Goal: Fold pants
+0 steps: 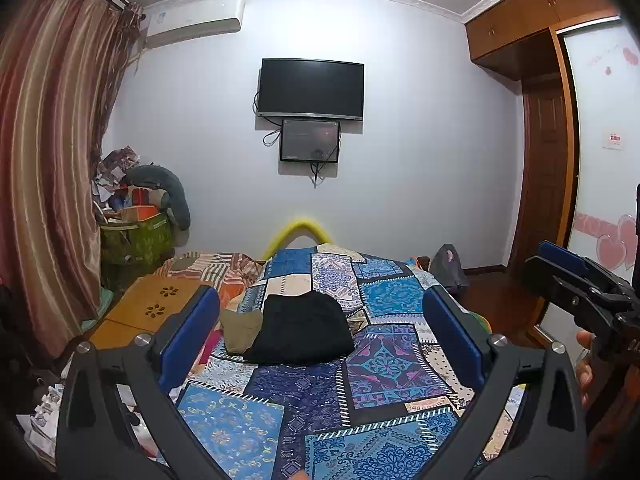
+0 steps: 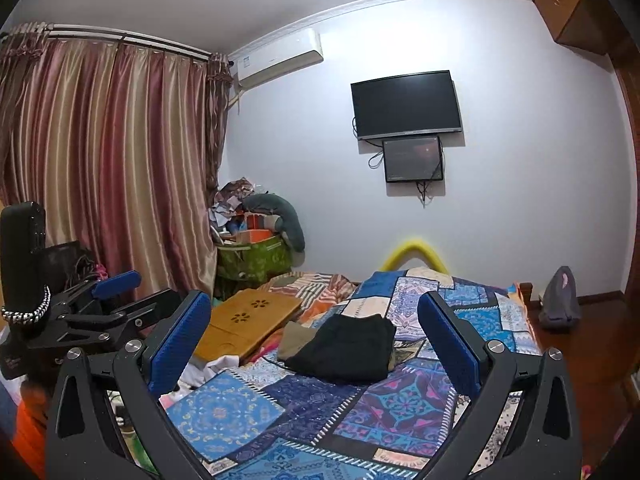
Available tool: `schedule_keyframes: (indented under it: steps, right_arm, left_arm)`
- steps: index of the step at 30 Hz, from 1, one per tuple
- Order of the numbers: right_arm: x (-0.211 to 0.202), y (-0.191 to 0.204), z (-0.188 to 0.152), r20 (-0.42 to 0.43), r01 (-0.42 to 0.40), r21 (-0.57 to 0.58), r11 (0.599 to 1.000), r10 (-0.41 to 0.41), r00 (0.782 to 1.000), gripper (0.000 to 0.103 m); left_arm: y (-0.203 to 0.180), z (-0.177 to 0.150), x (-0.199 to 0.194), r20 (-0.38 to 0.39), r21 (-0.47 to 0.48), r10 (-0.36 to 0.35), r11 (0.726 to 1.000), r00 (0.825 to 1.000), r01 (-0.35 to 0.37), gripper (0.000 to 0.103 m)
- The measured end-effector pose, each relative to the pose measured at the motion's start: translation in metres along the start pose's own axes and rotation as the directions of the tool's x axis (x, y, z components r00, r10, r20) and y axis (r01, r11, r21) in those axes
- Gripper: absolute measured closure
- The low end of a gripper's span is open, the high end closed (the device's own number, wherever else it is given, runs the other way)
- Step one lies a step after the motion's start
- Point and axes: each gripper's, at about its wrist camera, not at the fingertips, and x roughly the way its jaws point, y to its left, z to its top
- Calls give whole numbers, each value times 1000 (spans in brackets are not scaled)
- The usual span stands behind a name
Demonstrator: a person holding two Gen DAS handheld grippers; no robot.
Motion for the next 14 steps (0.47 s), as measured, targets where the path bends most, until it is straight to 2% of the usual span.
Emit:
schedule_keyframes:
  steps: [14]
  right_arm:
    - [-1,-5,-2,0,19,16,1000,-19,1000,0]
  left_arm:
    - [-3,-4,3,-9,27,-16,1000,1000,17,0]
